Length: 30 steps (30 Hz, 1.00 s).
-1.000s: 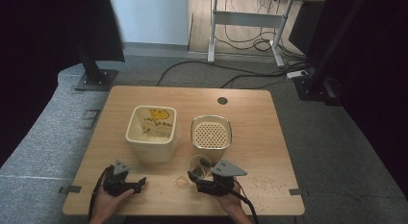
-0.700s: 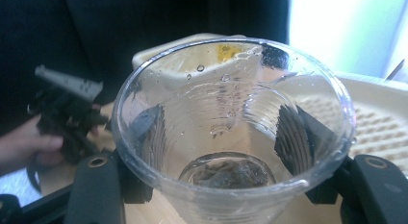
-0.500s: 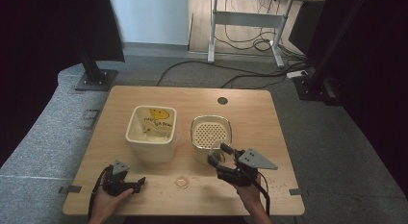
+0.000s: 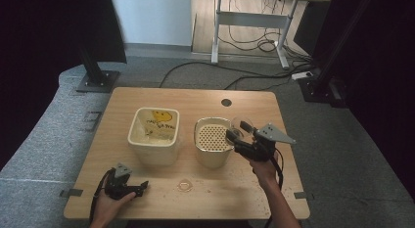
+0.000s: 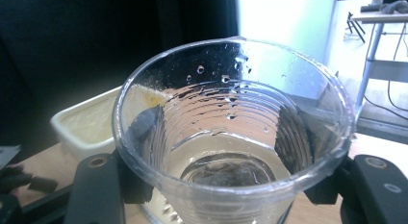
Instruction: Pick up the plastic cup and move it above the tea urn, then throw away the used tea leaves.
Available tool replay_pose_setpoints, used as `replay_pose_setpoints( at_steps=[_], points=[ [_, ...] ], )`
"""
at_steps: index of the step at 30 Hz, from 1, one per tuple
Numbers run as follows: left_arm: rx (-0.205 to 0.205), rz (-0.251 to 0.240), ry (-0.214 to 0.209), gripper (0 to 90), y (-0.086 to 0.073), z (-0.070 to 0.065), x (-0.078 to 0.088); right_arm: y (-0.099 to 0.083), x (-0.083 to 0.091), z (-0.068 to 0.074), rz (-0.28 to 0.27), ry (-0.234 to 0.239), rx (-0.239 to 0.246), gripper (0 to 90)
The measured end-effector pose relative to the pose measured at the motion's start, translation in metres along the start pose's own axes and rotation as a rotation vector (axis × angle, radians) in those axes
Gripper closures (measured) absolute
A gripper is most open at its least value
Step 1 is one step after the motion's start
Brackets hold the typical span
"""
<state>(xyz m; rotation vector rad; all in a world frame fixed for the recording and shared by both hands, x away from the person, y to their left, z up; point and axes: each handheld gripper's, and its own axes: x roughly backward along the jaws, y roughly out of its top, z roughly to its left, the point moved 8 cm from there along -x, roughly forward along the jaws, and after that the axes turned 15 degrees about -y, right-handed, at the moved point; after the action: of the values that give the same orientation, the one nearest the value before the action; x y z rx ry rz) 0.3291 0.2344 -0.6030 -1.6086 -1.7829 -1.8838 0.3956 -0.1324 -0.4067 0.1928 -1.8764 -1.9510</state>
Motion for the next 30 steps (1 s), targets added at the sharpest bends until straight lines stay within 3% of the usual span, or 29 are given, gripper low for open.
replay_pose_setpoints(
  at_steps=[8, 14, 17, 19, 30],
  points=[
    [-0.004, 0.002, 0.001, 9.0, 0.000, 0.000, 0.000, 0.011, -0.021, -0.016, 0.020, -0.037, 0.018, 35.1],
    [-0.006, 0.006, 0.000, 9.1, -0.001, -0.001, 0.000, 0.011, -0.028, -0.020, 0.023, -0.046, 0.032, 35.1],
    [-0.004, 0.007, -0.002, 9.0, -0.001, -0.001, 0.000, 0.013, -0.030, -0.020, 0.025, -0.058, 0.060, 35.1],
    [-0.002, 0.006, -0.003, 9.0, 0.000, 0.000, 0.000, 0.017, -0.032, -0.019, 0.021, -0.073, 0.130, 34.9],
    [-0.003, 0.005, -0.003, 9.1, -0.001, 0.001, 0.001, 0.017, -0.045, -0.016, 0.057, -0.114, 0.271, 34.6]
  ],
)
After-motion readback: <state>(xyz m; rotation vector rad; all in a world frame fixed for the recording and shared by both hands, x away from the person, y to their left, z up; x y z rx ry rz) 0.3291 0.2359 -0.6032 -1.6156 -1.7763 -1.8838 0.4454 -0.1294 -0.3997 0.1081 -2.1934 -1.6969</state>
